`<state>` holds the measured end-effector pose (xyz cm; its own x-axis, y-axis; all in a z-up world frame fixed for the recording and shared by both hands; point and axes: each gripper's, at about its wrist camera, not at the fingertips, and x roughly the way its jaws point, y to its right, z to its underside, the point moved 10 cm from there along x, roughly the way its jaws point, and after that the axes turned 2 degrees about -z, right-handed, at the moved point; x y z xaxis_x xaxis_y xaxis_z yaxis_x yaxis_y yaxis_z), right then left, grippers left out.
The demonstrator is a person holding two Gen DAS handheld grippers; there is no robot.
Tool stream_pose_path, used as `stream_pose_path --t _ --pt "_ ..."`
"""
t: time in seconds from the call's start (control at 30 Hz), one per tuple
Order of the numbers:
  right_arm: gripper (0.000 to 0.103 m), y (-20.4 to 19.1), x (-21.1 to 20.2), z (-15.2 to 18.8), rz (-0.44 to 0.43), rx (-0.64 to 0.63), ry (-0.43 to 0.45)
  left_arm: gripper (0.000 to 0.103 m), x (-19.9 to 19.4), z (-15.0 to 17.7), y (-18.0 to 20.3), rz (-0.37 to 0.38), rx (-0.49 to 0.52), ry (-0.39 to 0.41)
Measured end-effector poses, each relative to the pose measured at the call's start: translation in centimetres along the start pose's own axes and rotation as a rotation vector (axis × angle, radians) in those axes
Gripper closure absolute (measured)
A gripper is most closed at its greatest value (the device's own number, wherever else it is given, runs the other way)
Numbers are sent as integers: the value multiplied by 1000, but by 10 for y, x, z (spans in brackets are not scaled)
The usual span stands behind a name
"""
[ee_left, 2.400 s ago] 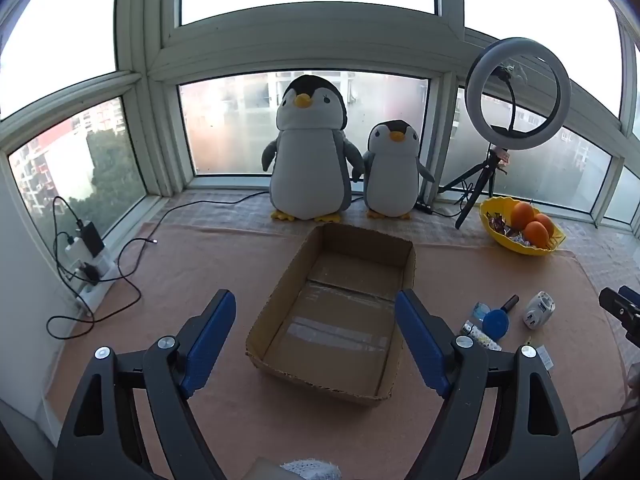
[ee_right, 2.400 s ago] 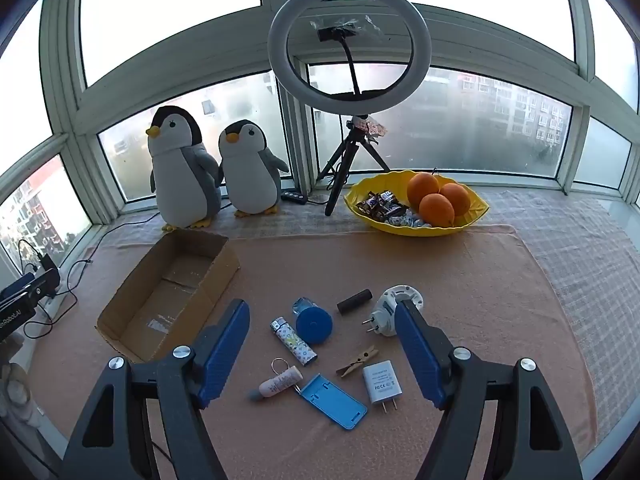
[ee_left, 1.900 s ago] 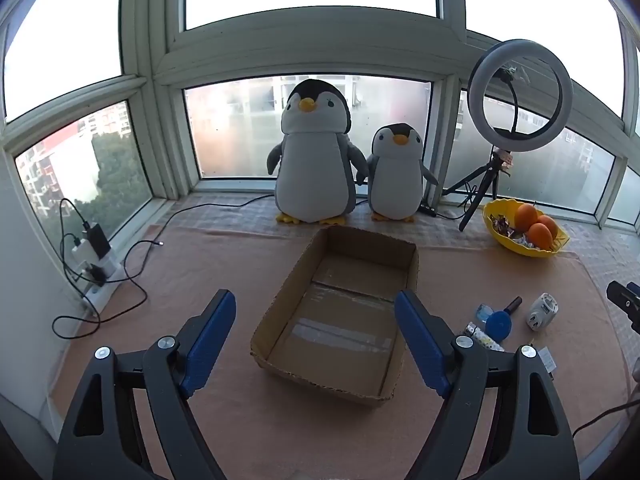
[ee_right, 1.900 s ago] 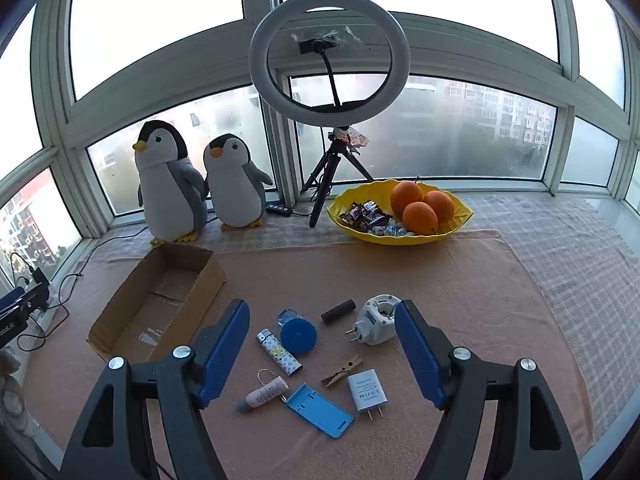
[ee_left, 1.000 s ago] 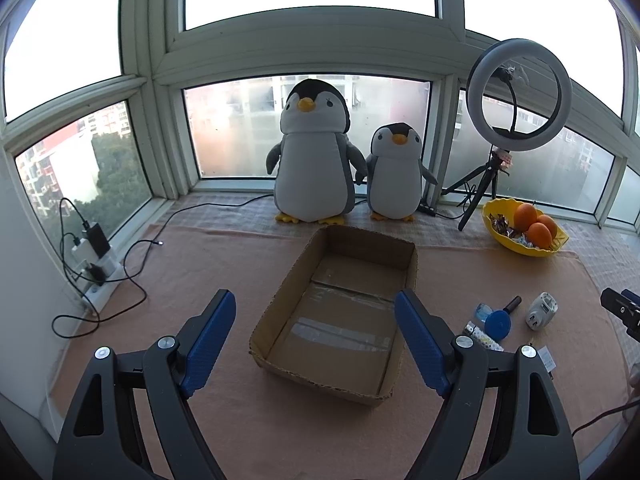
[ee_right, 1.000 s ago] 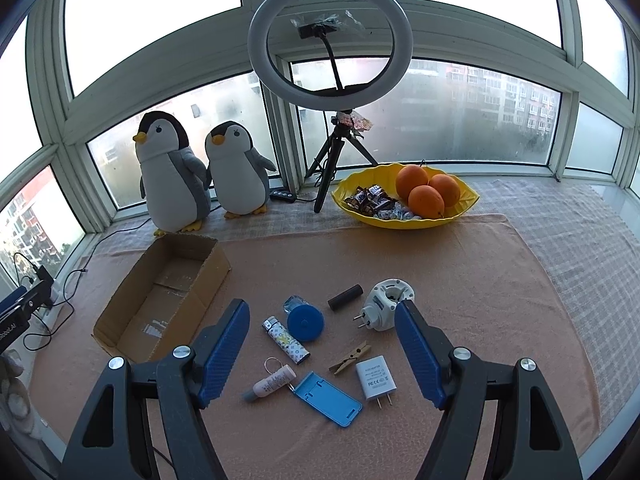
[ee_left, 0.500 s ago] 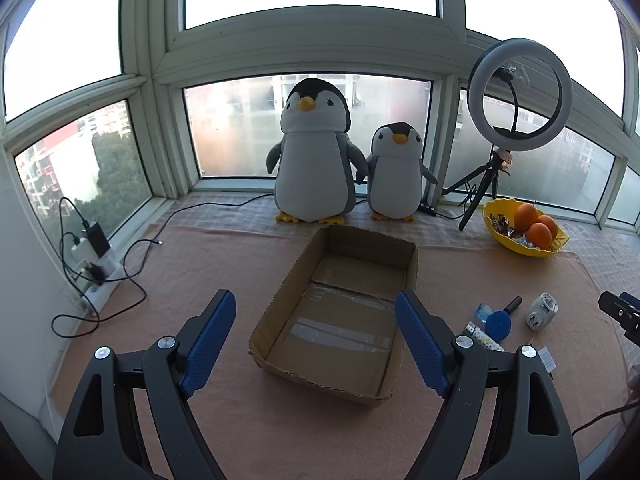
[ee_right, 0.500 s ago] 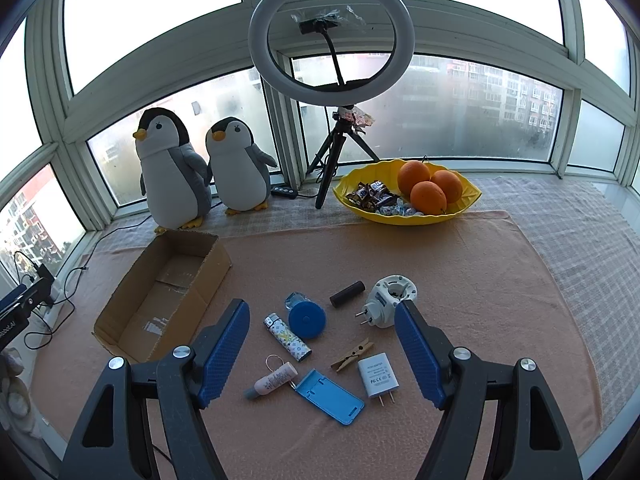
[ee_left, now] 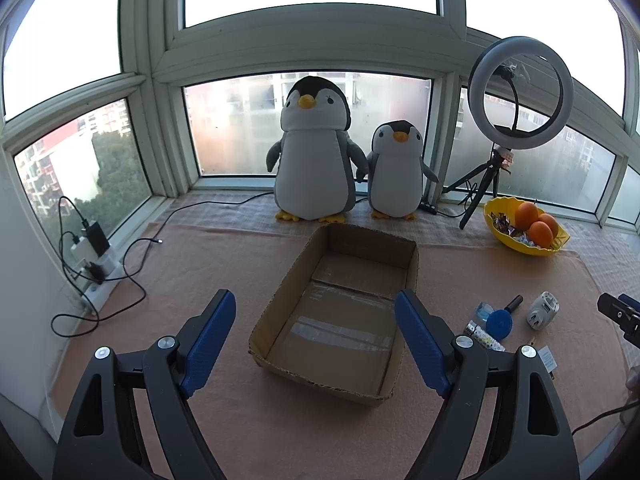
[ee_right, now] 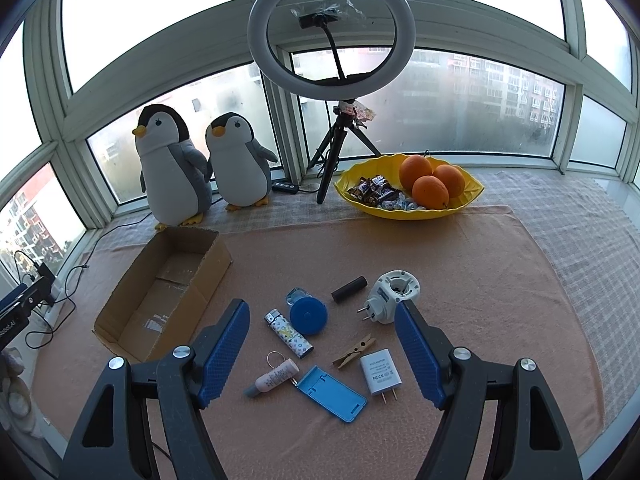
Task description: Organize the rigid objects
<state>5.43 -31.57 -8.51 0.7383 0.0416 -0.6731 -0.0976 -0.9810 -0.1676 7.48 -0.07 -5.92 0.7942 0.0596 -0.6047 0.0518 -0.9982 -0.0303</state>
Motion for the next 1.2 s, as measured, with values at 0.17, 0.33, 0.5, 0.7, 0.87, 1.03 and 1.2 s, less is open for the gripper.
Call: stream_pose_path --t 0.17,0.33,0.5,0.7,0.87,1.03,1.2 --pt "32 -1 2 3 -4 2 -9 21 1 1 0 -1 1 -1" --pt "32 -2 3 3 -7 2 -14 21 5 4 0 -1 4 -5" --pt "32 -1 4 5 -5 7 -19 21 7 5 -1 -4 4 -11" --pt "32 0 6 6 -5 7 -24 21 11 6 -2 -8 1 -23" --pt "32 2 8 7 -2 10 -29 21 19 9 -7 -19 -2 -38" --pt "32 11 14 10 0 28 -43 21 37 16 -23 -49 -20 -76" --pt "32 20 20 13 10 40 -54 21 60 30 -42 -76 -40 -130"
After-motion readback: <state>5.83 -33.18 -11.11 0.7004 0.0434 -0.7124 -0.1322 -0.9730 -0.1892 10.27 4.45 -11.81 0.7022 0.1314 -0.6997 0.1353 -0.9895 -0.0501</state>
